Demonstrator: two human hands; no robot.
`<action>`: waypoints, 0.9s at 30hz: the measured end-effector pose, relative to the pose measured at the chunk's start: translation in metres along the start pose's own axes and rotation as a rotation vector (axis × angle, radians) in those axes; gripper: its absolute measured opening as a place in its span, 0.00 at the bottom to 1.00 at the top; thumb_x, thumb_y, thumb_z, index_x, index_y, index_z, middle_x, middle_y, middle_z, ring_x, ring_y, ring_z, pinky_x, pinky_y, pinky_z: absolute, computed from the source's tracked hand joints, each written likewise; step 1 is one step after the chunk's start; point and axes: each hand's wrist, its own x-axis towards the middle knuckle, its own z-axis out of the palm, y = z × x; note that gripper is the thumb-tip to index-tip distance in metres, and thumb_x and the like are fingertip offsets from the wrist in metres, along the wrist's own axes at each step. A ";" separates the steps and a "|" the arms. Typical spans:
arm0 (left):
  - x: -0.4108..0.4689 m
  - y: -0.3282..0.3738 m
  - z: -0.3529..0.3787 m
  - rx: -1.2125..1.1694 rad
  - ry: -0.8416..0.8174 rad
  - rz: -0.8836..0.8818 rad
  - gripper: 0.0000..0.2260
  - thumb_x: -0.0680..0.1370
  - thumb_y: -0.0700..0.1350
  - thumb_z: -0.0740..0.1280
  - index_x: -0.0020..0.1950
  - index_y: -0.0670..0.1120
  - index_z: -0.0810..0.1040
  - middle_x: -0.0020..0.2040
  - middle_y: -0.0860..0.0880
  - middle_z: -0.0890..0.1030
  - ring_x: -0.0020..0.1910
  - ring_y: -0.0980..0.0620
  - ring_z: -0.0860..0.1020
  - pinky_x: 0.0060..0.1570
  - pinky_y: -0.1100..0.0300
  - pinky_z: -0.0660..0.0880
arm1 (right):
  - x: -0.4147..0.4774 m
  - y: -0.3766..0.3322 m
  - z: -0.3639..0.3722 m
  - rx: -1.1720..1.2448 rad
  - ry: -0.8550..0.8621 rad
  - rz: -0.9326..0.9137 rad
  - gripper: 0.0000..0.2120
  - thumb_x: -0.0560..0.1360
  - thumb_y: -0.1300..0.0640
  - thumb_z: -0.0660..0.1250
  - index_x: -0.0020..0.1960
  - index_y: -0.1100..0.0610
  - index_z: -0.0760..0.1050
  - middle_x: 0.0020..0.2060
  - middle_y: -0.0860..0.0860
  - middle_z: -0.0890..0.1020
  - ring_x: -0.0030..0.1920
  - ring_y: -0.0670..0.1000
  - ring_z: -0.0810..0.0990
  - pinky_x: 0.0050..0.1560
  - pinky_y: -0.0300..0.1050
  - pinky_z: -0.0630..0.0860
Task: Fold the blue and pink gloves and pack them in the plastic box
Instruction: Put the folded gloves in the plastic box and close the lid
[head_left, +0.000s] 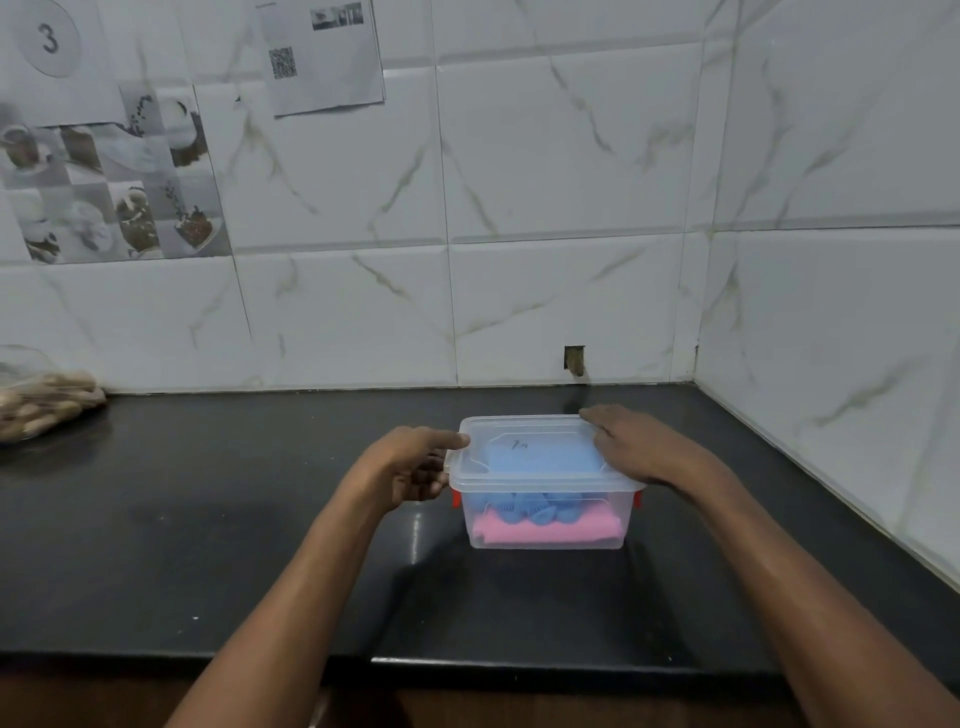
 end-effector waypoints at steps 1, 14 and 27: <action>0.003 -0.001 -0.002 0.006 -0.025 0.021 0.26 0.72 0.44 0.73 0.68 0.38 0.73 0.31 0.45 0.77 0.22 0.53 0.72 0.23 0.63 0.71 | 0.002 0.001 -0.002 0.007 -0.006 0.001 0.24 0.83 0.59 0.51 0.78 0.57 0.59 0.78 0.53 0.60 0.76 0.53 0.61 0.74 0.43 0.56; 0.009 0.027 0.040 1.211 0.206 0.334 0.21 0.80 0.61 0.53 0.74 0.62 0.66 0.77 0.45 0.59 0.75 0.42 0.60 0.73 0.39 0.58 | 0.003 -0.001 0.008 0.107 0.079 0.031 0.22 0.82 0.53 0.53 0.76 0.55 0.64 0.76 0.52 0.65 0.71 0.55 0.69 0.69 0.48 0.64; 0.006 0.037 0.096 1.303 -0.260 0.494 0.56 0.62 0.80 0.58 0.80 0.50 0.45 0.81 0.45 0.49 0.79 0.44 0.46 0.75 0.40 0.39 | -0.014 -0.002 0.016 0.604 0.247 0.446 0.17 0.79 0.52 0.58 0.62 0.61 0.72 0.52 0.58 0.79 0.49 0.57 0.79 0.48 0.51 0.76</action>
